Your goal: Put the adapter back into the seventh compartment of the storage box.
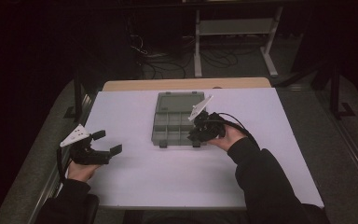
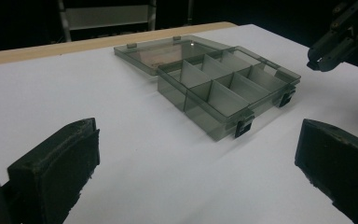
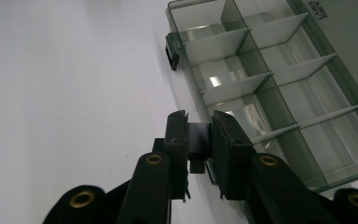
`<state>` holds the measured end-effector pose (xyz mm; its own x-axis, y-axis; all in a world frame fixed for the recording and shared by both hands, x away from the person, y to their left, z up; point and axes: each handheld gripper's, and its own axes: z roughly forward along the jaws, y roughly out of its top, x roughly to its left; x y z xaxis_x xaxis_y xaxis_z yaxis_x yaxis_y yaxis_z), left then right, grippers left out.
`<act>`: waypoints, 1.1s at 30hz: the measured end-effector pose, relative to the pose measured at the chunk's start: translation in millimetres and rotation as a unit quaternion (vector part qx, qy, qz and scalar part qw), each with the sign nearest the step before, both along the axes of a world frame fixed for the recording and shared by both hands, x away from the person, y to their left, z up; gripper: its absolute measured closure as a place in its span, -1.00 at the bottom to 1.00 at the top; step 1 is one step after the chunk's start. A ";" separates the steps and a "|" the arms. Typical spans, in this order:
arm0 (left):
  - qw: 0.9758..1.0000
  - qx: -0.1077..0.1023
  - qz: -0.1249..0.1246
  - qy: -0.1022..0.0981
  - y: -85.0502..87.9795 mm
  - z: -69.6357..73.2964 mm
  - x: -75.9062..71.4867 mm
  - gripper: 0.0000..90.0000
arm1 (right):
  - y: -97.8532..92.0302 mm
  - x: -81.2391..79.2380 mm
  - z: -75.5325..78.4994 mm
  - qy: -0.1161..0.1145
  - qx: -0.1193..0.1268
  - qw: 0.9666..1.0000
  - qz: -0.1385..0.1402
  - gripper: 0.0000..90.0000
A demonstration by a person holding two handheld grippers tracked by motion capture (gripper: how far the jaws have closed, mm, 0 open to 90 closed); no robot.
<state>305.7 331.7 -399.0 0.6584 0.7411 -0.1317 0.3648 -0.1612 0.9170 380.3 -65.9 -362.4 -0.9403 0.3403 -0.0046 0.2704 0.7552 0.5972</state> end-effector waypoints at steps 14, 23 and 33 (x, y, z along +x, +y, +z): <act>1.000 -0.005 0.002 0.000 0.8 0.2 -0.1 -1.00 | 9.9 17.0 -0.3 -0.004 -0.012 1.000 -0.006 0.67; 1.000 -0.003 0.002 0.000 0.7 0.0 0.1 -1.00 | 10.2 26.5 -7.0 -0.010 -0.007 1.000 -0.018 0.67; 1.000 -0.003 0.001 0.000 0.3 -0.1 0.4 -1.00 | 13.1 33.6 -13.8 -0.015 -0.009 1.000 -0.021 0.67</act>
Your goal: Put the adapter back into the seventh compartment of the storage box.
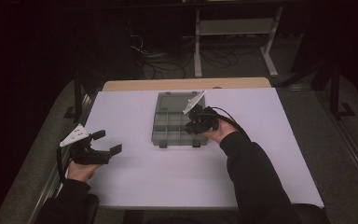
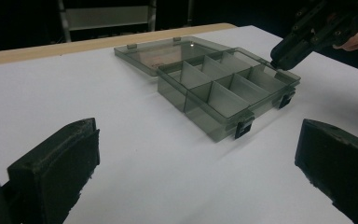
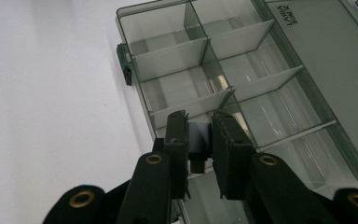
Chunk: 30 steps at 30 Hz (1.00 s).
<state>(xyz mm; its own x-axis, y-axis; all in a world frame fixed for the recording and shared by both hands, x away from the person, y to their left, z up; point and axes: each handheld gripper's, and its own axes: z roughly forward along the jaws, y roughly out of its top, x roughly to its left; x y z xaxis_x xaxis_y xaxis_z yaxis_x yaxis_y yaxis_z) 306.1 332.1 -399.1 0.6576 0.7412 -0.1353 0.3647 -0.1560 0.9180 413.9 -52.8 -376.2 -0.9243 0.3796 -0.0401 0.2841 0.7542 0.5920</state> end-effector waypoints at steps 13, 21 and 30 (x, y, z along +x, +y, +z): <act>1.000 0.001 -0.001 -0.001 -0.2 0.0 0.1 -1.00 | 1.4 11.3 -11.8 0.011 0.002 1.000 -0.008 0.67; 1.000 0.002 -0.004 0.000 -1.2 -0.2 0.3 -1.00 | 6.6 17.1 -20.6 0.017 0.004 1.000 -0.009 0.67; 1.000 0.004 -0.006 -0.001 -1.6 -0.1 0.2 -1.00 | 11.8 21.5 -32.7 0.028 -0.011 1.000 -0.008 0.67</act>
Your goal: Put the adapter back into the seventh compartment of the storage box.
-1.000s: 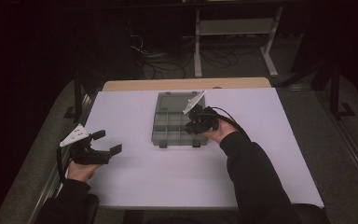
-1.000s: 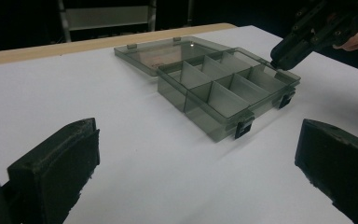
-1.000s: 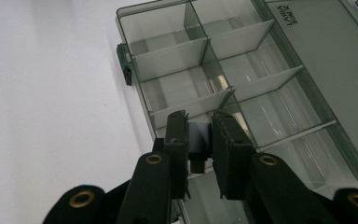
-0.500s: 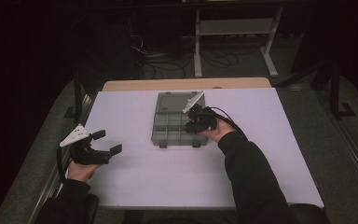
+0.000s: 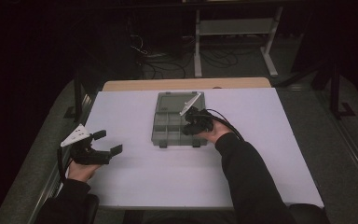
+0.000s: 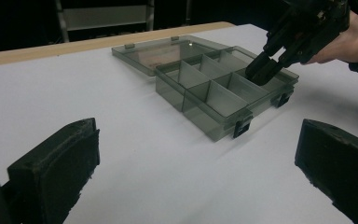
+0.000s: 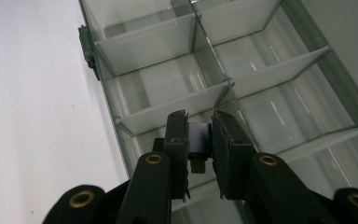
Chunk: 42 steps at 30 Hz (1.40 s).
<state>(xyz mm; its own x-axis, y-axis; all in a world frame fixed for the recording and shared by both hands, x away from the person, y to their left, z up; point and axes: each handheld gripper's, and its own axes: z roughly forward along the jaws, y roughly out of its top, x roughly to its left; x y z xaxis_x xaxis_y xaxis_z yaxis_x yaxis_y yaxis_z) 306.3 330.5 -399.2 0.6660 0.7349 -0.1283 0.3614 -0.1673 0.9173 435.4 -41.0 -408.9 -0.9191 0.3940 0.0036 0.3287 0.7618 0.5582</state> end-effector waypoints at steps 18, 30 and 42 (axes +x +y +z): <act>1.000 0.000 -0.001 0.001 -0.6 -0.1 -0.1 -1.00 | -7.2 -3.0 8.3 -0.009 0.003 1.000 -0.013 0.18; 1.000 0.000 -0.002 0.002 -0.9 -0.3 -0.3 -1.00 | -19.1 -6.3 15.7 -0.001 0.011 0.999 -0.033 -0.69; 1.000 0.002 -0.002 0.004 -0.6 -0.3 -0.5 -1.00 | -31.9 -14.9 19.0 -0.030 0.030 0.997 -0.065 -1.00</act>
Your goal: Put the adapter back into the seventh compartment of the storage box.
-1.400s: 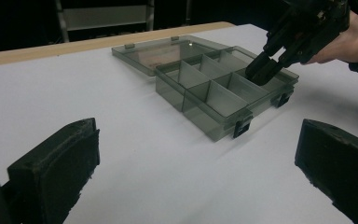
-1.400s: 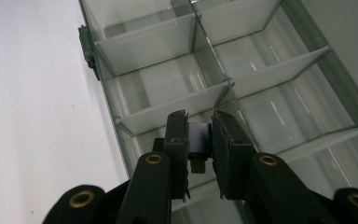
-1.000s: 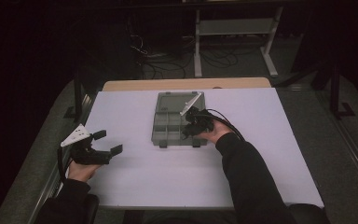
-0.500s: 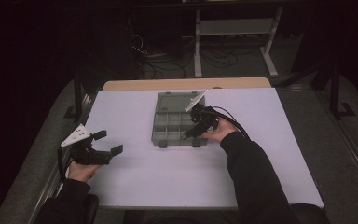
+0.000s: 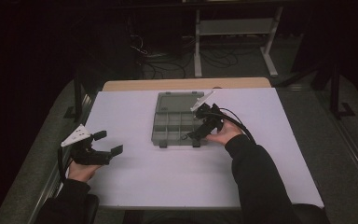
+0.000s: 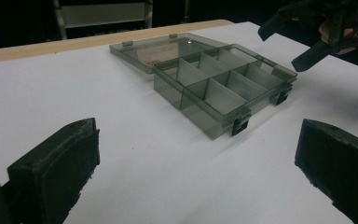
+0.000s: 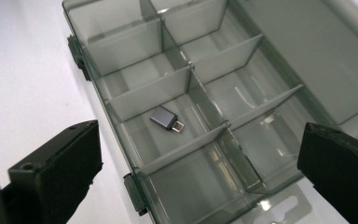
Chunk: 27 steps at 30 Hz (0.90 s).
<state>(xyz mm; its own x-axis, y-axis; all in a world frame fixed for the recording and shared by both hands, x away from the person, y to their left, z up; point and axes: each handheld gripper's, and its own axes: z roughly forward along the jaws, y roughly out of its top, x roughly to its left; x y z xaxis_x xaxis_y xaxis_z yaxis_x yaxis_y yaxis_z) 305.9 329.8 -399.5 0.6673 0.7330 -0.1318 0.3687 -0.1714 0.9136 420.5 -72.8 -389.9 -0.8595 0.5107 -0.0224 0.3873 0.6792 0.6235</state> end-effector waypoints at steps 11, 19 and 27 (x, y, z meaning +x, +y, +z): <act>1.000 0.003 0.002 0.002 -0.7 -0.9 0.9 -1.00 | -15.4 -10.9 5.2 -0.019 0.022 1.000 -0.010 -1.00; 1.000 0.005 0.002 0.002 -0.8 -1.2 1.3 -1.00 | -26.6 -18.5 11.7 -0.032 0.038 0.999 -0.012 -1.00; 1.000 0.005 0.002 0.004 -1.1 -1.5 1.5 -1.00 | -37.6 -25.1 17.8 -0.040 0.051 0.998 -0.015 -1.00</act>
